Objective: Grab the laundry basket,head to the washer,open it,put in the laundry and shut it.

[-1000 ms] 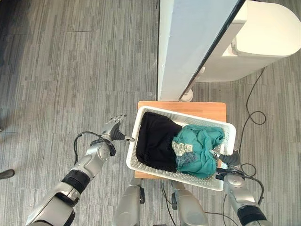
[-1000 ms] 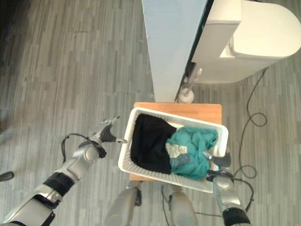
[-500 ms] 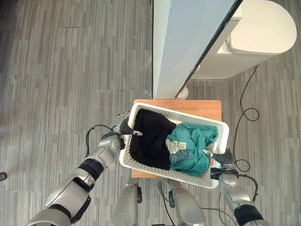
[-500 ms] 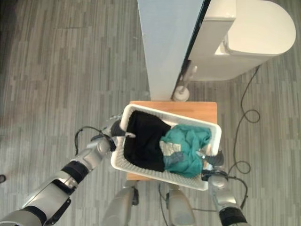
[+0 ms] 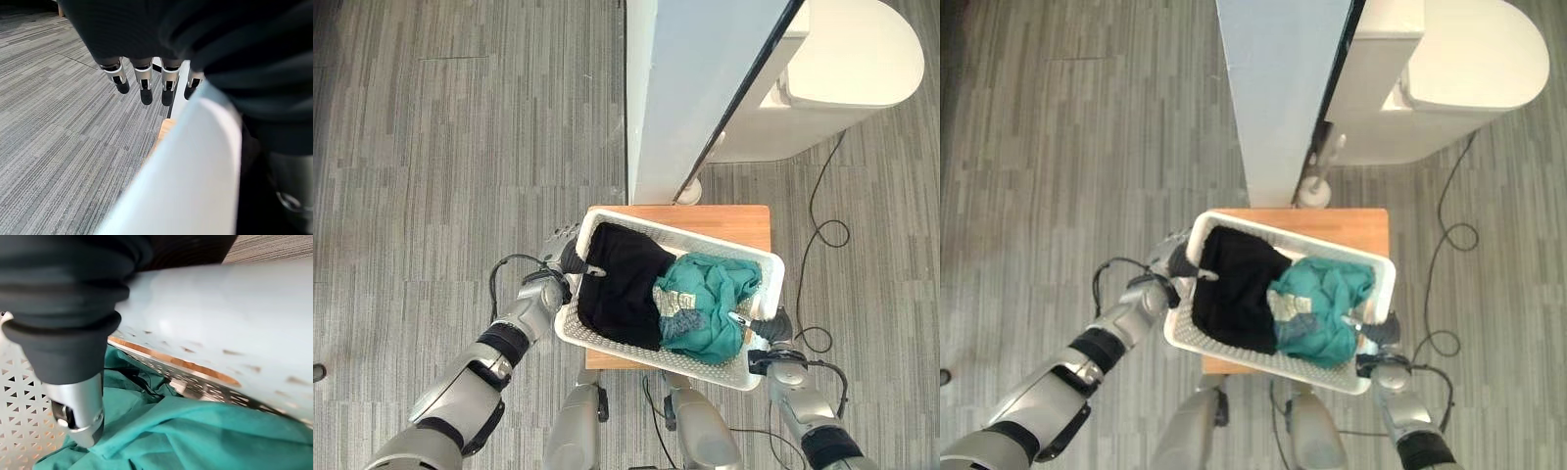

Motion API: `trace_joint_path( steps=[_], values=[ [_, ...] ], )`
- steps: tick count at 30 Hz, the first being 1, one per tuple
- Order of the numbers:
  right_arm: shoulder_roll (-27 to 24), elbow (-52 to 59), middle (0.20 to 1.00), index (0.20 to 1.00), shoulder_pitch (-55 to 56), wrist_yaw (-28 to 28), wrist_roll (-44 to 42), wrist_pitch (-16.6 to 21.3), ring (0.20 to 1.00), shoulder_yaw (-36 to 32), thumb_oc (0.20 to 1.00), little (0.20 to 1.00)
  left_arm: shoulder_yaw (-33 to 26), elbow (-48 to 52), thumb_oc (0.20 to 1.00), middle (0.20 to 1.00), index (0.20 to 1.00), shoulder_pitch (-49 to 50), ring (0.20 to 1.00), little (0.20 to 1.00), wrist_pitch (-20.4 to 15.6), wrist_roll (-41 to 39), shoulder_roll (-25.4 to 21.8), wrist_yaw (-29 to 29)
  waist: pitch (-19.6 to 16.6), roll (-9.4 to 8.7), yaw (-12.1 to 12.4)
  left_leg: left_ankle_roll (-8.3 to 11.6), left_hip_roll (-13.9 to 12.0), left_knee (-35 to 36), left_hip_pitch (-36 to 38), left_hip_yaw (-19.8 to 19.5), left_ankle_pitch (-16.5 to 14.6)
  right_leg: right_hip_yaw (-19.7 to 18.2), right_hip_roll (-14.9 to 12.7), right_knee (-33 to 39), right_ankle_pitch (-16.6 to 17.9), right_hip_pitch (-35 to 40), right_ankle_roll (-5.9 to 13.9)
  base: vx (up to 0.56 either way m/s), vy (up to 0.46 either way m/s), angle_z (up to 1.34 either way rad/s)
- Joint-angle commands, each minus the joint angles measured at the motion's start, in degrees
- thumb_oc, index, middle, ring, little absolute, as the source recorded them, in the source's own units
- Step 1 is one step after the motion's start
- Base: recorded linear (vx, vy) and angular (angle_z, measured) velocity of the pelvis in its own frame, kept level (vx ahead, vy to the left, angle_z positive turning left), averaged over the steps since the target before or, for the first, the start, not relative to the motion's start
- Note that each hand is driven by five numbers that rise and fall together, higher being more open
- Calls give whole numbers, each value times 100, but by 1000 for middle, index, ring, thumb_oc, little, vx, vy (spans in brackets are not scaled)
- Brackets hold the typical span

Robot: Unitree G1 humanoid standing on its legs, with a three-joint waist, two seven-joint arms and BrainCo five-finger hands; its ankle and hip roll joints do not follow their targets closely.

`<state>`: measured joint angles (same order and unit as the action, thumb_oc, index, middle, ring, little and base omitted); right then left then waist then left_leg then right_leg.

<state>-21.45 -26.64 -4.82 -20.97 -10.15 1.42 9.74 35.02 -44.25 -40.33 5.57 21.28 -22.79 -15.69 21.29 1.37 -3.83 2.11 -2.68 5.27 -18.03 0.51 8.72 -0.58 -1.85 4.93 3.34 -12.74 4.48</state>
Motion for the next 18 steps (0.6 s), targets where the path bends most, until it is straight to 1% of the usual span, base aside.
trace_joint_path(
  steps=[1,2,3,4,5,7,8,14,16,18],
  values=[
    [72,516,1000,1000,34,242,280,99,1000,251,1000,1000,133,-888,799,799,799,-174,799,799,32,111,373,34,-95,-239,167,-317,150,-44,239,-320,-638,482,-172,-124,118,-396,21,0,0,0],
    [69,510,1000,1000,40,255,302,81,1000,257,1000,1000,124,-887,576,576,576,-174,576,576,34,98,372,41,-96,-245,172,-316,152,-41,235,-321,-635,492,-172,-116,122,-395,24,0,0,0],
    [46,509,1000,1000,48,261,342,56,1000,261,1000,1000,116,-884,432,432,432,-188,432,432,36,96,367,38,-93,-256,170,-315,154,-40,236,-328,-634,502,-171,-111,127,-392,25,0,0,0],
    [36,514,1000,1000,57,274,375,51,1000,258,1000,1000,118,-878,228,228,228,-193,228,228,35,92,364,45,-87,-265,171,-315,154,-39,235,-334,-631,505,-168,-107,131,-394,27,0,0,0],
    [28,511,696,696,62,278,404,43,696,252,696,696,120,-858,200,200,200,-192,200,200,29,90,354,51,-81,-273,169,-314,157,-39,233,-334,-628,509,-165,-108,134,-398,29,0,0,0],
    [20,493,219,219,77,273,440,36,219,225,219,219,101,-811,200,200,200,-199,200,200,19,76,328,41,-66,-288,169,-315,155,-37,226,-345,-622,524,-163,-105,137,-400,31,0,0,0],
    [19,481,200,200,76,262,462,26,200,220,200,200,104,-802,200,200,200,-192,200,200,18,71,327,53,-58,-299,169,-314,154,-37,221,-348,-619,529,-163,-102,140,-401,33,0,0,0],
    [19,410,200,200,55,194,584,-42,200,164,200,200,49,-609,200,200,200,-137,200,200,7,-60,299,52,-28,-324,185,-317,154,-37,189,-372,-602,543,-165,-90,156,-404,30,-3,2,1],
    [6,401,200,200,52,167,645,-58,200,105,200,200,68,-448,200,200,200,-75,200,200,-10,-81,278,115,-20,-325,187,-319,155,-36,173,-382,-597,554,-166,-73,163,-403,33,-10,11,7],
    [-18,416,200,200,74,132,772,-61,200,25,200,200,109,-1,200,200,200,-18,200,200,-72,50,118,195,-27,-318,197,-324,162,-29,180,-403,-611,563,-177,-65,168,-394,50,5,14,7]
  ],
)
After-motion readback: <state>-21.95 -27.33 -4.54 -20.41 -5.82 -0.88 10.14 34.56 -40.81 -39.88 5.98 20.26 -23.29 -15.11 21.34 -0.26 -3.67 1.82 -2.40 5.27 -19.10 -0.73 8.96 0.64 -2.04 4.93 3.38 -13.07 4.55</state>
